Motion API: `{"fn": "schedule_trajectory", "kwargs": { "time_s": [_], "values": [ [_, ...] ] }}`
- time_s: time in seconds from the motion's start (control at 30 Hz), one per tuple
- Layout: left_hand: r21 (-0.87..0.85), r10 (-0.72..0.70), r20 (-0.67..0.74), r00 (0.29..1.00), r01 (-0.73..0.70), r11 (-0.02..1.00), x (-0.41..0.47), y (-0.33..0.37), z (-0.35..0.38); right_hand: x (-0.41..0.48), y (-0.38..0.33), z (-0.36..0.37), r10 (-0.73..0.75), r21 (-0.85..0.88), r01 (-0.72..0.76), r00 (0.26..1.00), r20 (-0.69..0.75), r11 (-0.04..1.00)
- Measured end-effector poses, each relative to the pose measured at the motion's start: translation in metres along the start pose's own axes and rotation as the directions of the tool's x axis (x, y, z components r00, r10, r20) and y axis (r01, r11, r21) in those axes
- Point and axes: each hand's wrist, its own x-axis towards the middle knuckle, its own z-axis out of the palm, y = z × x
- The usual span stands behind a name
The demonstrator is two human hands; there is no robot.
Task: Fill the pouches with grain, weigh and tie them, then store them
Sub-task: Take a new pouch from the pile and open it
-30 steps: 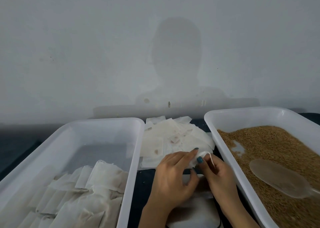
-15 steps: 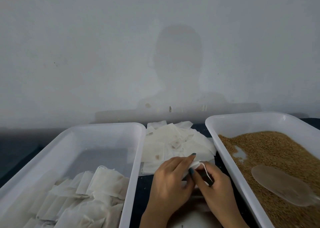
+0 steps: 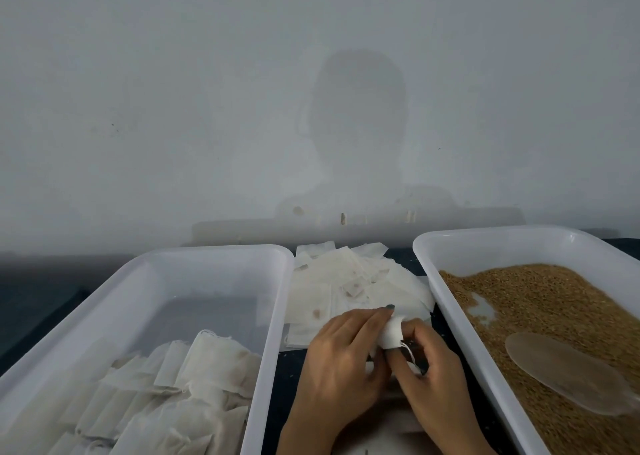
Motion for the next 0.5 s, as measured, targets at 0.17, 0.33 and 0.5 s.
{"fn": "schedule_trajectory", "kwargs": {
  "time_s": [0.17, 0.33, 0.5],
  "values": [
    [-0.017, 0.018, 0.019, 1.0, -0.018, 1.0, 0.0004, 0.0029, 0.0002, -0.0014, -0.0003, 0.0021, -0.038, -0.065, 0.039, 0.999, 0.03, 0.997],
    [-0.075, 0.007, 0.032, 0.999, -0.005, 0.997, 0.0015, 0.0051, -0.0012, -0.0011, 0.0009, 0.0022, -0.055, -0.075, 0.055, 0.998, 0.01, 0.996],
    [-0.092, -0.011, 0.023, 1.0, 0.013, 0.996, 0.0007, 0.0047, -0.0025, 0.003, 0.0055, -0.0055, 0.022, -0.012, -0.023, 1.0, -0.015, 1.0]
  ]
}}
